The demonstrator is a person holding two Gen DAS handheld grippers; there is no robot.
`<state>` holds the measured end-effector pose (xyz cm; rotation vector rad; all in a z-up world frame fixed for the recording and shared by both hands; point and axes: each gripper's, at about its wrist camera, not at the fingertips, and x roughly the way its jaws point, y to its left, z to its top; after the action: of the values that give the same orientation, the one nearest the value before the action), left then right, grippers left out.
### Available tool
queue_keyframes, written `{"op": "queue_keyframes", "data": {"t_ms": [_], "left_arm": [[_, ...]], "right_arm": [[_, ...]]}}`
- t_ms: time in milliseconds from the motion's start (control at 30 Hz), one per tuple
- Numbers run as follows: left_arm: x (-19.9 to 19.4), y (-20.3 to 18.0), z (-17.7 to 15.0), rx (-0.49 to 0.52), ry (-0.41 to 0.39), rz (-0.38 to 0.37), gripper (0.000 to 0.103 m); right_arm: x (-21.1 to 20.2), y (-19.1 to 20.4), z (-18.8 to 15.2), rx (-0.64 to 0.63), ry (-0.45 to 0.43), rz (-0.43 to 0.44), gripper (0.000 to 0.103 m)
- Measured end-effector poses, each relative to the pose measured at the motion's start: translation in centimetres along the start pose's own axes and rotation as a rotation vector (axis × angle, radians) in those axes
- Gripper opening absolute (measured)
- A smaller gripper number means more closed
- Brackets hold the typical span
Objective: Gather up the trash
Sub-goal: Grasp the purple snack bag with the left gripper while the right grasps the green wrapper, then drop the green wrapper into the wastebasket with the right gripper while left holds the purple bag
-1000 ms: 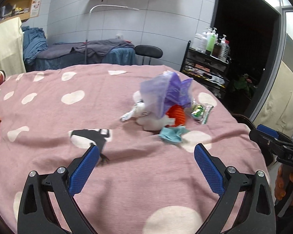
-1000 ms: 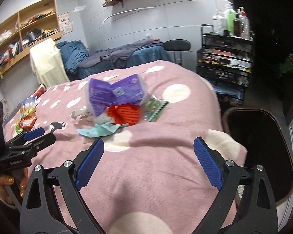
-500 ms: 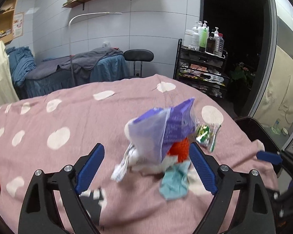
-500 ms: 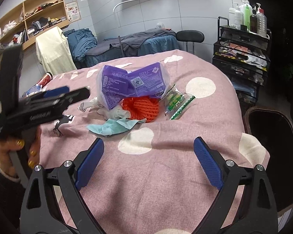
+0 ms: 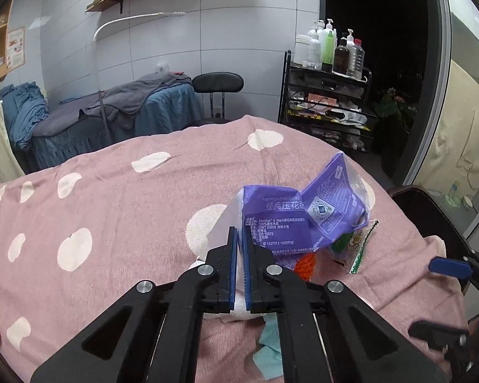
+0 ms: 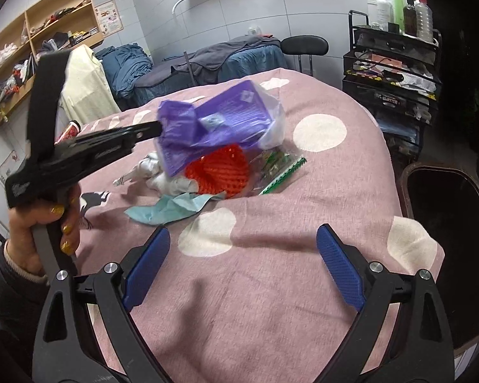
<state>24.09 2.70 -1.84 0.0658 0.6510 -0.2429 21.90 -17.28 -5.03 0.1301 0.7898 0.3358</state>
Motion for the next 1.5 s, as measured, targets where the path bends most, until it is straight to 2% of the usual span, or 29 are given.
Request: {"op": "queue_keyframes", "data": {"t_ms": [100,233,333,500,567,667,733,800,1133,1500], "left_arm": [[-1.2,0.5,-0.1,-0.043,-0.034,-0.002,0.003],[-3.4,1.7,-0.1,-0.123,-0.091,0.002,0.003],[-5.2,2.0,-0.3,-0.133,-0.131,0.03,0.003],[-7.3,2.2,-1.0,-0.171,-0.16,0.019,0.003],[-7.8,2.5,-1.2,-0.19,-0.168,0.015,0.003],[-8.5,2.5,-1.6,-0.206,-0.177,0.018,0.003],[-8.7,2.5,-1.9,-0.208,-0.182,0.028,0.003],[-8.9,2.4,-2.2,-0.212,-0.184,0.038,0.003],[-9.8,1.3,-2.8,-0.254,-0.2,0.0,0.003],[-10.5,-2.5,-1.8,-0.212,-0.234,-0.064,0.003]], "right_arm": [[0.6,-0.6,1.3,0.0,-0.008,-0.017,0.092],[2.1,-1.5,2.8,0.017,0.02,-0.039,0.075],[4.6,-2.4,4.4,0.034,0.087,-0.038,0.066],[7.8,-3.1,5.6,0.073,0.172,-0.012,0.051],[8.7,-3.3,6.0,0.088,0.191,0.003,0.035],[9.7,-3.7,6.0,0.114,0.214,0.037,0.019],[9.5,-3.7,5.7,0.122,0.203,0.062,0.017],[8.2,-3.5,5.6,0.119,0.153,0.075,0.015],[1.1,-3.2,3.7,0.079,-0.05,-0.001,0.013],[-5.4,-6.4,1.9,0.117,-0.187,-0.105,0.013]]}}
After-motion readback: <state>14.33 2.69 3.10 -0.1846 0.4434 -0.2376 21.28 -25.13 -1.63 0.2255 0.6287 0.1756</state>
